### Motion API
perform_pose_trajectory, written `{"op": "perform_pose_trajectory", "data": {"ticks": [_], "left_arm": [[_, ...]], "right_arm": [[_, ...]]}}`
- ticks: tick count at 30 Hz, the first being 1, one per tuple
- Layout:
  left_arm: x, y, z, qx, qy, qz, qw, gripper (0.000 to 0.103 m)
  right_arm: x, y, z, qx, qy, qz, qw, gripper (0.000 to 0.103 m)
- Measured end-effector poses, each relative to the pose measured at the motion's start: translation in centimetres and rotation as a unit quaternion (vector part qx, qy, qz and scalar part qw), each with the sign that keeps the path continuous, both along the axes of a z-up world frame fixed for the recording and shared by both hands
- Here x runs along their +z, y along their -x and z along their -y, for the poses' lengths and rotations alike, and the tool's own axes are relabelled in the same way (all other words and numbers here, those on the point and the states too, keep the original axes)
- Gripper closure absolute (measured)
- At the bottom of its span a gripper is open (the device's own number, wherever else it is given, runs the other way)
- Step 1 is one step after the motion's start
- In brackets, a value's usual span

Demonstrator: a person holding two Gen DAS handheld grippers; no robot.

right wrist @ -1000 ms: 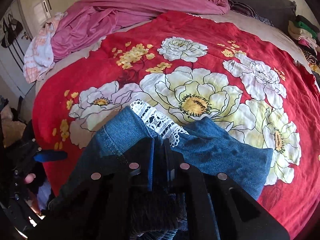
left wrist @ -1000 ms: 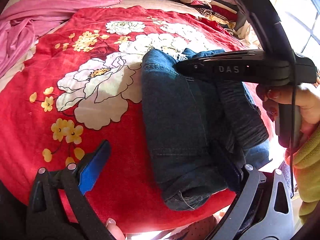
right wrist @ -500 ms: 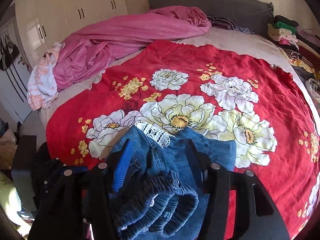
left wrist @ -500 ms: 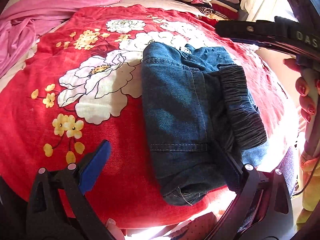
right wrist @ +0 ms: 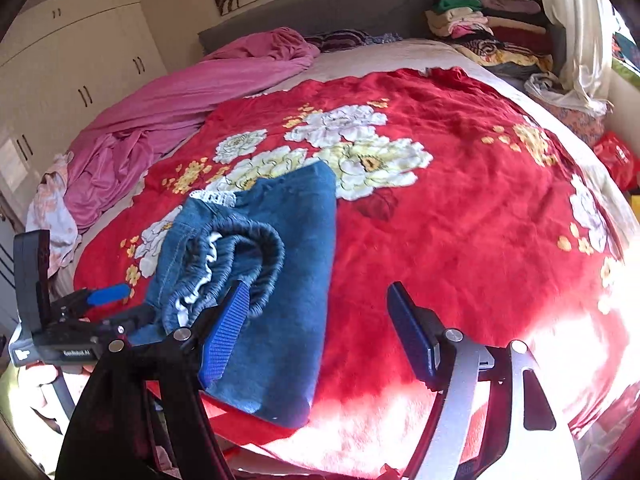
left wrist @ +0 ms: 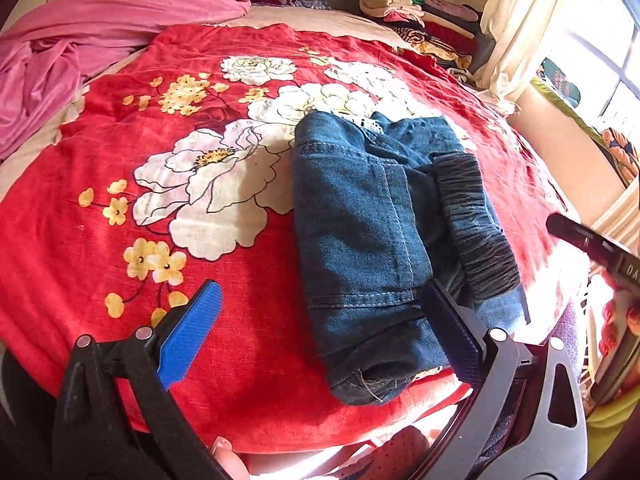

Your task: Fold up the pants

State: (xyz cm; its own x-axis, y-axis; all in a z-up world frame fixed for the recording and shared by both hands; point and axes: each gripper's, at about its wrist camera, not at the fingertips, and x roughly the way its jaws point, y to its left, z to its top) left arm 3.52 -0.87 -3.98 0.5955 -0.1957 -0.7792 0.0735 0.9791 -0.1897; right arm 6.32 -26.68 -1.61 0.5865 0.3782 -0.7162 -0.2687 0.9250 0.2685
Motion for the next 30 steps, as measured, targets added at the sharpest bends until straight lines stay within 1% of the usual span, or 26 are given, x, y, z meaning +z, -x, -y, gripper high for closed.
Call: {"op": "perform_pose_trajectory", "data": {"ticks": [2, 5, 8, 10, 12, 16, 20, 22, 25, 27, 28, 29, 30], "left_arm": [[0.1, -0.4, -0.6, 0.009, 0.009, 0.001, 0.9999, 0.010], [-0.5, -1.7, -1.1, 0.011, 0.031, -0.013, 0.9994, 0.010], [-1.4, -2.9, -1.3, 0.014, 0.052, -0.029, 0.9981, 0.010], [-2.0, -3.4, -1.1, 0.012, 0.055, -0.038, 0.9977, 0.010], [-2.2, -3.6, -0.6, 0.006, 0.054, -0.036, 0.9979, 0.010], [-2.3, -3.9, 0.2, -0.001, 0.054, -0.034, 0.9979, 0.016], [-2.3, -4.2, 1.0, -0.013, 0.055, -0.030, 0.9979, 0.022], [-2.2, -4.4, 1.4, -0.023, 0.057, -0.027, 0.9977, 0.023], [-2.6, -4.9, 2.0, -0.031, 0.055, -0.024, 0.9977, 0.023], [-2.7, -5.1, 2.1, -0.028, 0.062, -0.026, 0.9974, 0.025], [-2.6, -5.1, 2.1, -0.028, 0.067, -0.026, 0.9971, 0.036], [-2.4, -5.1, 2.3, -0.031, 0.071, -0.027, 0.9966, 0.049], [-2.3, -5.0, 2.4, -0.030, 0.068, -0.028, 0.9968, 0.051]], "right_arm": [[-0.7, 0.1, 0.3, -0.001, -0.008, -0.011, 1.000, 0.033], [-1.5, -0.3, 0.0, 0.001, -0.031, -0.029, 0.999, 0.033], [-2.0, -1.1, -0.8, 0.015, -0.057, -0.044, 0.997, 0.033], [-2.3, -1.9, -1.3, 0.014, -0.054, -0.053, 0.997, 0.033], [-2.8, -2.9, -1.5, 0.012, -0.057, -0.062, 0.996, 0.035], [-4.3, -4.8, -1.7, 0.014, -0.076, -0.091, 0.993, 0.039], [-4.5, -5.6, -2.9, 0.043, -0.087, -0.088, 0.991, 0.053], [-4.9, -6.1, -3.3, 0.046, -0.079, -0.088, 0.992, 0.053], [-5.4, -6.6, -3.3, 0.048, -0.088, -0.085, 0.991, 0.055], [-5.4, -6.5, -3.4, 0.054, -0.093, -0.081, 0.991, 0.073], [-5.2, -6.3, -3.6, 0.060, -0.100, -0.075, 0.990, 0.078], [-4.9, -5.9, -3.8, 0.063, -0.093, -0.063, 0.992, 0.082], [-4.5, -5.5, -4.2, 0.068, -0.081, -0.050, 0.993, 0.085]]}}
